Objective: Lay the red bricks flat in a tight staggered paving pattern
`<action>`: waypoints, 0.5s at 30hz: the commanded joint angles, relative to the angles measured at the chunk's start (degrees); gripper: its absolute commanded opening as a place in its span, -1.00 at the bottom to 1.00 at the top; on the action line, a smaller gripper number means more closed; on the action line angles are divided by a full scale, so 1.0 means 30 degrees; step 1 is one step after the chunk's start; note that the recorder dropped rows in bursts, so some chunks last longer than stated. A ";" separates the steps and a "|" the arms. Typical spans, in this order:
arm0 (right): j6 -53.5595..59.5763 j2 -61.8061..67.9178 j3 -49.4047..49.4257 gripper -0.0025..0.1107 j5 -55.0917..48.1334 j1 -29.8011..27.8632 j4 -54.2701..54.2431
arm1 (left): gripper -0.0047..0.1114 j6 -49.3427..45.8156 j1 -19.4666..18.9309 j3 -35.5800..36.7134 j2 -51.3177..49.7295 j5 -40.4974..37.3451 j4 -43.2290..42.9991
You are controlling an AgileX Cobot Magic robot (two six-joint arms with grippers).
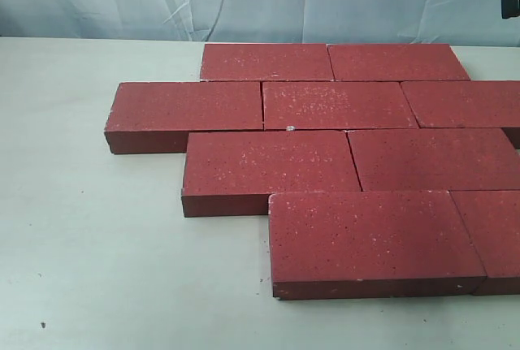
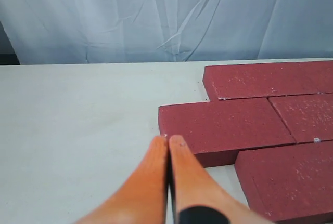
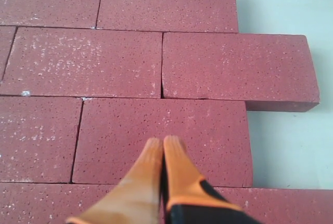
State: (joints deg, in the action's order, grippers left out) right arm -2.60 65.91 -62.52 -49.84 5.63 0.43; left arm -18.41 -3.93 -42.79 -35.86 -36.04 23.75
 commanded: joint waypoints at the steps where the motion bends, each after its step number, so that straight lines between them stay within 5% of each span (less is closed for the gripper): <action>1: 0.0018 -0.0109 0.0014 -0.97 0.0269 -0.0085 0.0112 | -0.92 0.0018 -0.0054 0.2340 0.1543 0.1813 0.0194; 9: 0.0018 -0.0109 0.0014 -0.97 0.0378 -0.0085 0.0112 | -0.92 0.0018 -0.0054 0.2647 0.1463 0.1816 -0.0238; 15: 0.0018 -0.0109 0.0014 -0.97 0.0378 -0.0085 0.0112 | -0.92 0.3727 -0.0054 0.2647 0.2089 0.1771 -0.5014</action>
State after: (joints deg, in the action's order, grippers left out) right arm -2.72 65.91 -62.52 -49.57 5.63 0.43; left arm -13.24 -3.93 -35.17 -30.51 -31.31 14.88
